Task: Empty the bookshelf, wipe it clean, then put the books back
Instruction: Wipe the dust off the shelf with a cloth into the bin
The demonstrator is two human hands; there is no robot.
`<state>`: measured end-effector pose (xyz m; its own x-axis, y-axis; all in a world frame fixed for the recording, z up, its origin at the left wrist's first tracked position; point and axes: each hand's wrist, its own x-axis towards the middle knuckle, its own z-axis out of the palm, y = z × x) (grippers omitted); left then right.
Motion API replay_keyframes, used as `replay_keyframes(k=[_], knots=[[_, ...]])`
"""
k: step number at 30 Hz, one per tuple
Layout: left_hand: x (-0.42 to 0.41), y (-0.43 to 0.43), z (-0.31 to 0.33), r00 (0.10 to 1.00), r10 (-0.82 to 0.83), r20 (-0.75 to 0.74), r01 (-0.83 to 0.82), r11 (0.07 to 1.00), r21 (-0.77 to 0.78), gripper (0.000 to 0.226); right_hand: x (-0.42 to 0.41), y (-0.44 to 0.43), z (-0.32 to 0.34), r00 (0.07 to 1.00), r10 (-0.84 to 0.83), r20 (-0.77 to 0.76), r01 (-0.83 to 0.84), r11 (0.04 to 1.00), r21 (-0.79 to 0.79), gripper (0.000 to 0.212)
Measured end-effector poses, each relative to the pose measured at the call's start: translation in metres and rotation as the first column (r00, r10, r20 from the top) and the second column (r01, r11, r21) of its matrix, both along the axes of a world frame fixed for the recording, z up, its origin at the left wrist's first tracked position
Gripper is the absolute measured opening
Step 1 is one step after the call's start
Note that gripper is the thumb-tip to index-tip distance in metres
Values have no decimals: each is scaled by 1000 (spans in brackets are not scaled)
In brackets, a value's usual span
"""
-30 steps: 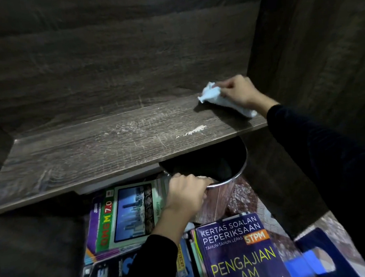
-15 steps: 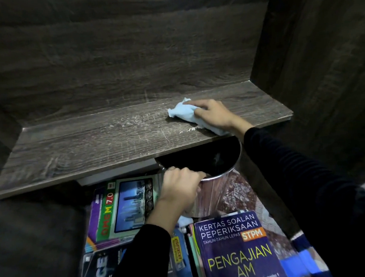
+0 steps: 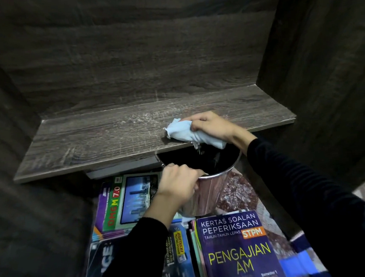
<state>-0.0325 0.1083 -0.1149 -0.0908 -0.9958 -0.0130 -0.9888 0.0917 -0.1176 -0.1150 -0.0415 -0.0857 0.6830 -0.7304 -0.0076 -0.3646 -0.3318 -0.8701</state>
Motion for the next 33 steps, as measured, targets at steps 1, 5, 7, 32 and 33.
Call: replay_keyframes(k=[1,5,7,32,33], knots=[[2,2,0,1000,-3,4,3,1000,-5,24,-2,7,0,1000,7,14,-8,1000,10,40],[5,7,-2,1000,-12,9,12,1000,-7,24,-15,25,1,997,18,79,-26,995,96,43],[6,8,-3,1000,-4,19,4,1000,6,24,-18,22,7,975,-98,199,67,986,154,42],[32,3,-23,998,20,56,-19,1000,-23,24,61,-79,1,963,-127,-236,73,971,-227,52],[31,2,-22,999,22,42,-21,1000,-21,25,60,-77,2,974,-89,-210,49,981,-189,46]])
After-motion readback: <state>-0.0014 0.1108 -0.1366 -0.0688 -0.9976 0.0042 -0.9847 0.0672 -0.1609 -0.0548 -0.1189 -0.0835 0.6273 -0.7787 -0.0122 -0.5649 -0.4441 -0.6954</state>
